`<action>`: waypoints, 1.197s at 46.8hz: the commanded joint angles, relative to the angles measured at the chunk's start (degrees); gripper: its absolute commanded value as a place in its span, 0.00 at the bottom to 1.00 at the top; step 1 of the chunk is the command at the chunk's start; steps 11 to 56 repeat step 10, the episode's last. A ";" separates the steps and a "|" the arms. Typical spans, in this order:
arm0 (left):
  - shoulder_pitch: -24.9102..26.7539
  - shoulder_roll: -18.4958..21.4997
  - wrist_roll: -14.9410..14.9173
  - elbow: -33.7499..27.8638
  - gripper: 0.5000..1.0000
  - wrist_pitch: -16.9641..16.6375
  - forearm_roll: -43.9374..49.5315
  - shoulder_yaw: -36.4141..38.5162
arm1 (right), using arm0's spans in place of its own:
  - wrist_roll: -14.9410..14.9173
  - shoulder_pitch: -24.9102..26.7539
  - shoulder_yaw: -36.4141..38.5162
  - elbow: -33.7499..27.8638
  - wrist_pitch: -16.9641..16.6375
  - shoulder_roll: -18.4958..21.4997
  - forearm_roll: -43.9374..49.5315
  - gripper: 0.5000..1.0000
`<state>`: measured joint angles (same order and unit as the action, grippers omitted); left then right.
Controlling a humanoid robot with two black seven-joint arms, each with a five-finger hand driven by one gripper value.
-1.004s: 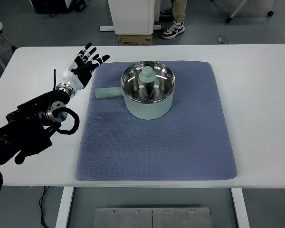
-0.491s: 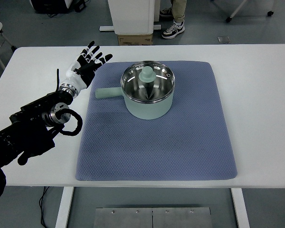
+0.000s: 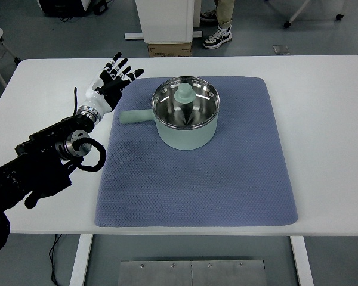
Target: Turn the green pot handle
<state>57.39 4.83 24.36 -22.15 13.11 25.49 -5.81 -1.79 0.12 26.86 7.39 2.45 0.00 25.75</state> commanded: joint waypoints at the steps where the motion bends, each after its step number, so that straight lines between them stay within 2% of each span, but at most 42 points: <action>1: 0.00 0.09 -0.01 0.00 1.00 0.08 0.00 0.01 | 0.03 0.23 -0.05 -0.01 0.02 0.00 0.09 1.00; 56: -0.35 0.09 -0.01 0.00 1.00 0.08 -0.09 0.01 | -0.05 0.23 0.30 -0.01 0.02 0.00 -0.17 1.00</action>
